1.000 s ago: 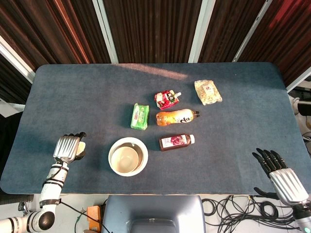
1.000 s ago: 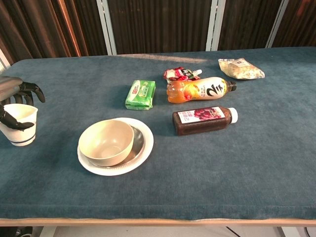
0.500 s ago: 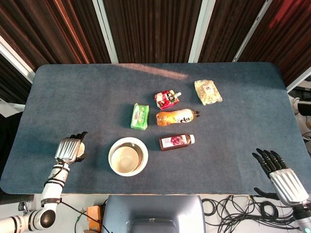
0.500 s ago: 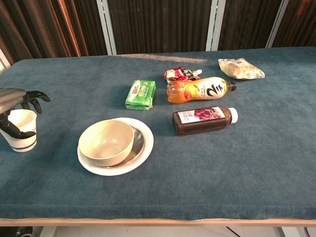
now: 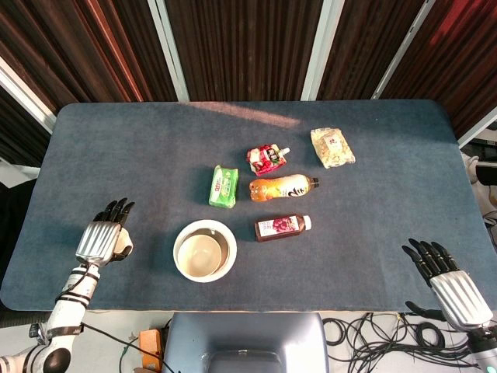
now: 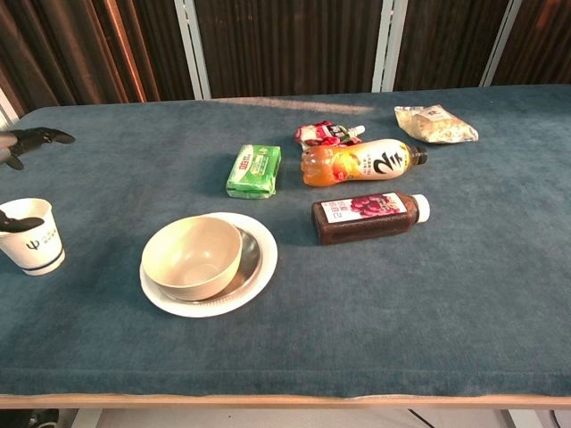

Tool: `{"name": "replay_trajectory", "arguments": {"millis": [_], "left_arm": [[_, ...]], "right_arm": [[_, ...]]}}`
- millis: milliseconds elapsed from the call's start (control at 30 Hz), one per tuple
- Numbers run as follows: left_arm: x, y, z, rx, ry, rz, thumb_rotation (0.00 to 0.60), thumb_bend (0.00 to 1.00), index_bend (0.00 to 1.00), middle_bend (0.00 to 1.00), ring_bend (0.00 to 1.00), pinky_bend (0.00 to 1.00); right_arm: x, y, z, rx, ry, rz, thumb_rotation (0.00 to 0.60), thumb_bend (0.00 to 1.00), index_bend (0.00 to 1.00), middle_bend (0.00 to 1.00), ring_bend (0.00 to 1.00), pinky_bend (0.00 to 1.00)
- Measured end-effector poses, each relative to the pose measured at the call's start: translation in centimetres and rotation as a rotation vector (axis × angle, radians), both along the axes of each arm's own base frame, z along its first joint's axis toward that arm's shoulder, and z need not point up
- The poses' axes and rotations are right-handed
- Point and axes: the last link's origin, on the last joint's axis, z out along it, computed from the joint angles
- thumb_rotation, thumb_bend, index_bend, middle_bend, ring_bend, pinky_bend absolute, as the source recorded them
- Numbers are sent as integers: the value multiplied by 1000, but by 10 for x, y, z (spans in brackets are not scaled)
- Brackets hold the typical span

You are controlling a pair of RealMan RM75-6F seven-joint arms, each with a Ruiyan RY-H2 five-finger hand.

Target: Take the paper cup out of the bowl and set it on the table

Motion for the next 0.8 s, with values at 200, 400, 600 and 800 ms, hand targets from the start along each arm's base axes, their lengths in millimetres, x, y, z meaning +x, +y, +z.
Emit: {"name": "replay_trajectory", "arguments": {"millis": [200, 400, 600, 800], "left_arm": [[6, -15, 20, 79, -22, -85, 600, 265, 0, 0, 0, 194], [-1, -59, 46, 127, 16, -209, 600, 319, 0, 0, 0, 175], [-31, -128, 67, 129, 57, -153, 600, 328, 0, 0, 0, 175], [-45, -150, 79, 110, 44, -94, 600, 322, 0, 0, 0, 178]], "right_arm": [[0, -1, 1, -11, -1, -7, 600, 16, 0, 0, 0, 31], [-2, -1, 9, -78, -22, -33, 600, 16, 0, 0, 0, 31], [-5, -4, 16, -172, -42, -70, 600, 16, 0, 0, 0, 31], [-3, -7, 10, -199, -9, -90, 600, 16, 0, 0, 0, 31]]}}
